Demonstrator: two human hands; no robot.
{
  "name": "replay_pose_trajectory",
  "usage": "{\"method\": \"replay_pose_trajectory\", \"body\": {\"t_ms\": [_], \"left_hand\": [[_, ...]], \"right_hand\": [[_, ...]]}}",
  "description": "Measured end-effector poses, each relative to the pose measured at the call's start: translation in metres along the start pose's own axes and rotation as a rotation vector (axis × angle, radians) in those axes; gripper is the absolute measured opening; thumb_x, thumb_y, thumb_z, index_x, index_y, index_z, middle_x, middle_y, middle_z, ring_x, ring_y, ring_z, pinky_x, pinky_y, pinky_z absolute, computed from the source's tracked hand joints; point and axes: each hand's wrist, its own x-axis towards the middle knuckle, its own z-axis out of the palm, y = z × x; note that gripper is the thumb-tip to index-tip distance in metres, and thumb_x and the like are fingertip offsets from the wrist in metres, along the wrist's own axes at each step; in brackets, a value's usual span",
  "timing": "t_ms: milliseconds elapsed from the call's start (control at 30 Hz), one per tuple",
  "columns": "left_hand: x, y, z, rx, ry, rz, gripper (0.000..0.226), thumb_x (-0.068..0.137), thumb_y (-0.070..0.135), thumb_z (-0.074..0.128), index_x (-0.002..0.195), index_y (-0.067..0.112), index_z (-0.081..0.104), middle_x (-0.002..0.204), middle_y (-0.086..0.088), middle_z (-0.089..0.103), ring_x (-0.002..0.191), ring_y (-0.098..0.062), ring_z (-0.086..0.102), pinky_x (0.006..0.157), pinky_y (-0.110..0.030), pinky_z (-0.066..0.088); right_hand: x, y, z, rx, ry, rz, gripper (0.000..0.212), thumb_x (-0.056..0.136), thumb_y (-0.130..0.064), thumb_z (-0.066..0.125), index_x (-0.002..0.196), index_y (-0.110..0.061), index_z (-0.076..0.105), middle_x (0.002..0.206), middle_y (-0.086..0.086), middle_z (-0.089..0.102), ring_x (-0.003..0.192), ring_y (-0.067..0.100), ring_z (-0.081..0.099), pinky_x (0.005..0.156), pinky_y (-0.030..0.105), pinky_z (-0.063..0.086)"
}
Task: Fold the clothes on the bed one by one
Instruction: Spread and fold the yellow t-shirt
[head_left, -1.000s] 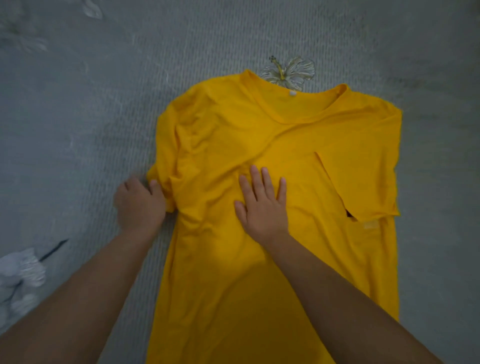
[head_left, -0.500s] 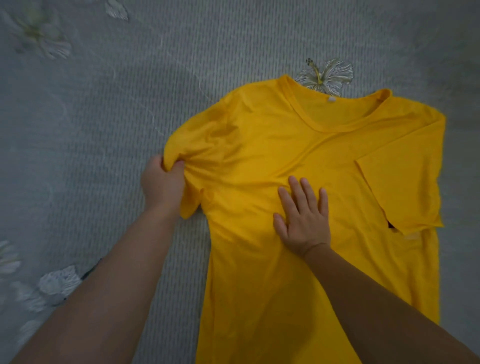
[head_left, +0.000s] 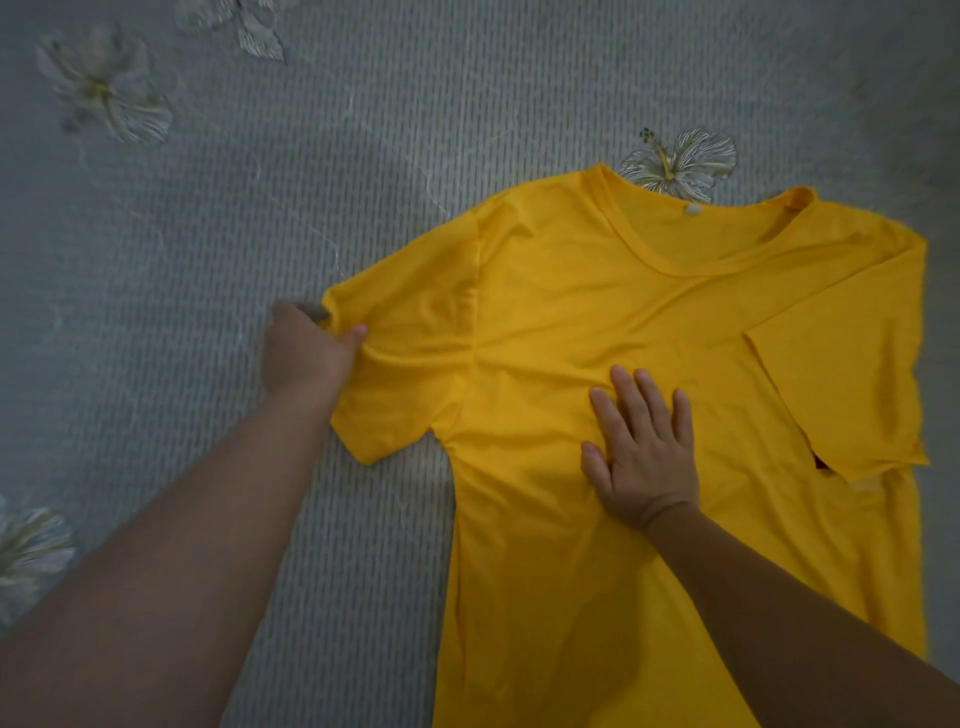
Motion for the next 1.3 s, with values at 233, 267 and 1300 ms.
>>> {"method": "replay_pose_trajectory", "body": {"t_ms": [233,267,1300], "left_hand": [[-0.012,0.020,-0.008,-0.078,0.116,0.357,0.029,0.097,0.022,0.043,0.069,0.012,0.041,0.063,0.005,0.032,0.063,-0.014,0.034,0.051,-0.027,0.021],[-0.018,0.026,-0.012,-0.114,0.114,0.387,0.032,0.096,0.021,0.044,0.066,0.016,0.037,0.064,0.007,0.032,0.059,-0.011,0.031,0.051,-0.027,0.022],[-0.175,0.009,0.082,0.582,-0.324,1.060,0.058,0.075,0.009,0.070,0.128,-0.001,0.050,0.127,-0.025,0.050,0.115,-0.041,0.049,0.092,-0.046,0.041]], "right_hand": [[-0.002,0.003,0.003,0.040,0.019,-0.005,0.057,0.077,-0.041,0.036,0.116,-0.008,0.063,0.127,0.019,0.056,0.115,0.041,0.054,0.099,0.049,0.020],[-0.002,0.004,0.003,0.041,0.019,-0.005,0.057,0.077,-0.041,0.036,0.116,-0.009,0.063,0.127,0.019,0.056,0.115,0.041,0.054,0.099,0.049,0.020],[-0.204,0.151,-0.023,0.389,-0.027,0.121,0.040,0.082,-0.019,0.044,0.096,0.012,0.064,0.108,0.033,0.059,0.101,0.045,0.058,0.085,0.052,0.046]]}}
